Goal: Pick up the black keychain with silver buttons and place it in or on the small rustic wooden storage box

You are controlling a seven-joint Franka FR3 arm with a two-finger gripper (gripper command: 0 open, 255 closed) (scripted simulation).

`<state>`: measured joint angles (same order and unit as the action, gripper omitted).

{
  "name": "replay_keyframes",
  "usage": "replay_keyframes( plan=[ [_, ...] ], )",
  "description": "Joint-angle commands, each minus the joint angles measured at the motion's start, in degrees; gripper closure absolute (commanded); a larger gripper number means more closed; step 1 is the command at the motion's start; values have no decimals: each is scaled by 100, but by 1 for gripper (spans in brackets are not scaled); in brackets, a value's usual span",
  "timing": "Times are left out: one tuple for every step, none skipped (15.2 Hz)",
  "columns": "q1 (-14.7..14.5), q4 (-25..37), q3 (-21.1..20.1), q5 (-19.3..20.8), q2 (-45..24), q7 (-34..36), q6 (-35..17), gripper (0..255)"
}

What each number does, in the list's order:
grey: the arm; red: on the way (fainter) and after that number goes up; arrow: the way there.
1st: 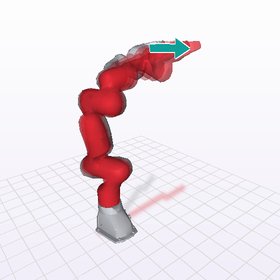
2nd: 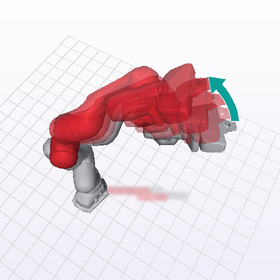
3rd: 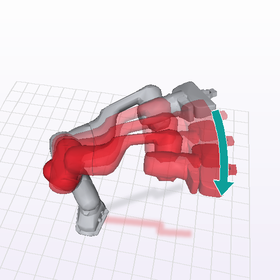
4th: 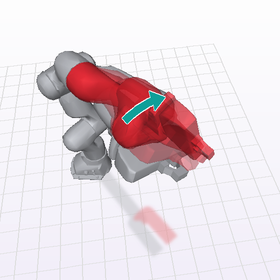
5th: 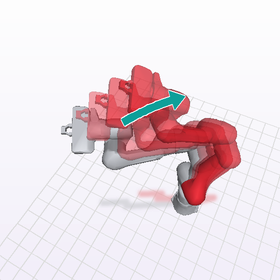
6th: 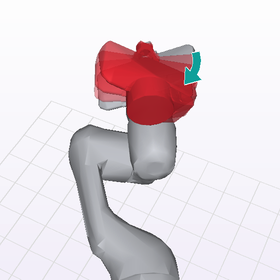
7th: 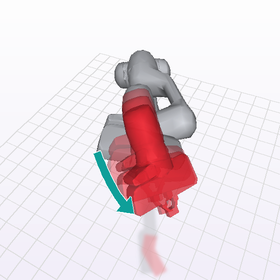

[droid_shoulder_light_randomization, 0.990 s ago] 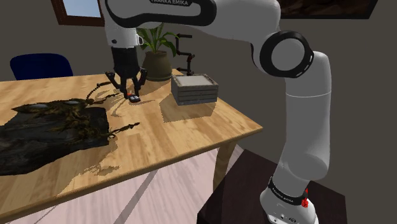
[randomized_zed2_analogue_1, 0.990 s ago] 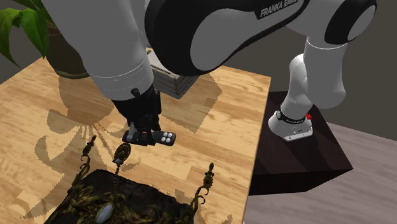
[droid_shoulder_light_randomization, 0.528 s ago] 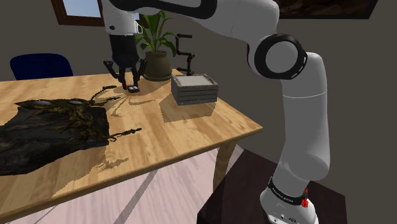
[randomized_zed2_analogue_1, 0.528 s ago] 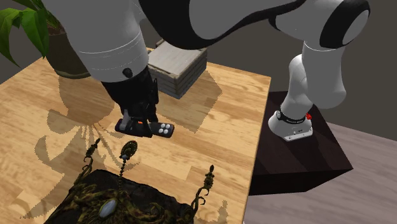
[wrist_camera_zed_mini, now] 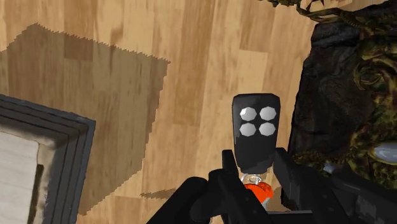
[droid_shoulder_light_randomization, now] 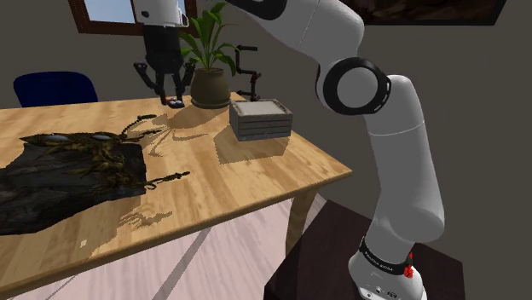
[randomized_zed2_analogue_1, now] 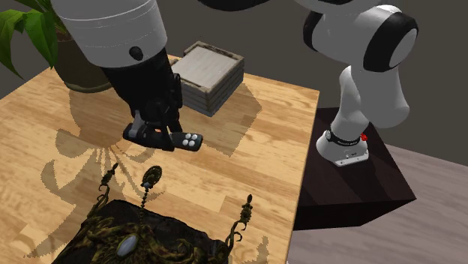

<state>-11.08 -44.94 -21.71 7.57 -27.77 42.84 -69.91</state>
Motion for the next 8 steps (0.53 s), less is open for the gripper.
replay_keyframes(
  plan=[
    [155,-189,8,-65,178,-107,-6,255],
    [361,-586,6,-157,434,-228,-147,255],
    [540,-908,20,-240,651,-356,-254,255],
    [701,-1189,46,-318,848,-490,-343,255],
    [847,-1433,81,-388,1024,-628,-415,255],
    [984,-1650,121,-452,1185,-769,-475,255],
    [1115,-1844,163,-510,1333,-911,-526,255],
    [1236,-2018,210,-562,1469,-1055,-568,255]
  ],
)
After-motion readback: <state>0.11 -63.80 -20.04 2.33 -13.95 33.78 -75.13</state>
